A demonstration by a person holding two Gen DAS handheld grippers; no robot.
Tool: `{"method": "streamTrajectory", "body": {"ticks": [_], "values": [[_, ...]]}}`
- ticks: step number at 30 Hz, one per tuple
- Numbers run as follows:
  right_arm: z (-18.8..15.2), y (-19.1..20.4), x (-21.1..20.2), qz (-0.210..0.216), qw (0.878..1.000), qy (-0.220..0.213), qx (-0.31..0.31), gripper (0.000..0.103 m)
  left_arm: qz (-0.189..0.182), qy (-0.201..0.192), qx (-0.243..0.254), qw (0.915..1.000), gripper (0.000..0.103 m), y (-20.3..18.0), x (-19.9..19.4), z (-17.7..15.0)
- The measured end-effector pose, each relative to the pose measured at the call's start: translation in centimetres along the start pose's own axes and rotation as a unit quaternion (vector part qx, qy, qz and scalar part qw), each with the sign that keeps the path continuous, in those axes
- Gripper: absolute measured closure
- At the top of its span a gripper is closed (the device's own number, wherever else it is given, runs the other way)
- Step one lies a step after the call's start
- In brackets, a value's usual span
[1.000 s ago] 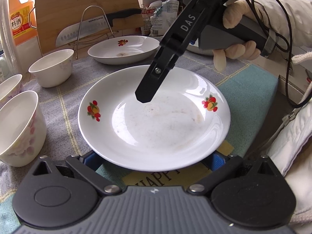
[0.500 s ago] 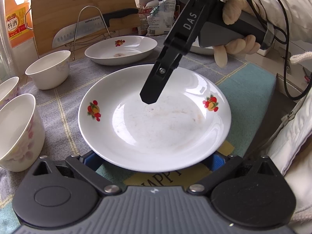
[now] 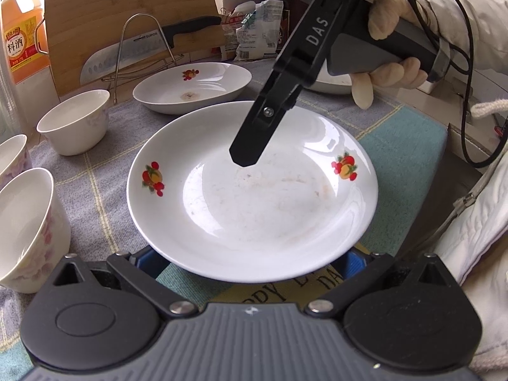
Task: Organize plates and bowls
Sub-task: 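Lift the held plate with the right tool and carry it toward the green jar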
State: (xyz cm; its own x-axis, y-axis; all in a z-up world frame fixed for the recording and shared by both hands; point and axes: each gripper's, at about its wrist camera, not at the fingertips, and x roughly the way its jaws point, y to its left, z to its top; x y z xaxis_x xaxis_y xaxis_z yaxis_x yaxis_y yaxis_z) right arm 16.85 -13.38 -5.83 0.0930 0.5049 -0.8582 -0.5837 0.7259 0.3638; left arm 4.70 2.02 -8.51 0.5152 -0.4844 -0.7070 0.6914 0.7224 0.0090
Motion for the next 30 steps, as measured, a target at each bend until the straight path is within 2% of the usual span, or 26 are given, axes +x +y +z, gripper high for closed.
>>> {"method": "streamTrajectory", "body": {"ticks": [16,30], "values": [[-1.2,-2.8,-3.7,-0.011,1.0,-0.024,0.012,0.0,-0.012,-0.006,0.02,0.9997,0.0,-0.9,1.4,3.8],[-2.4,-6.5,-7.2,-0.025,0.999,-0.039,0.019,0.0,-0.019,-0.009,0.039,0.999,0.0,-2.7,4.2,7.7]]}}
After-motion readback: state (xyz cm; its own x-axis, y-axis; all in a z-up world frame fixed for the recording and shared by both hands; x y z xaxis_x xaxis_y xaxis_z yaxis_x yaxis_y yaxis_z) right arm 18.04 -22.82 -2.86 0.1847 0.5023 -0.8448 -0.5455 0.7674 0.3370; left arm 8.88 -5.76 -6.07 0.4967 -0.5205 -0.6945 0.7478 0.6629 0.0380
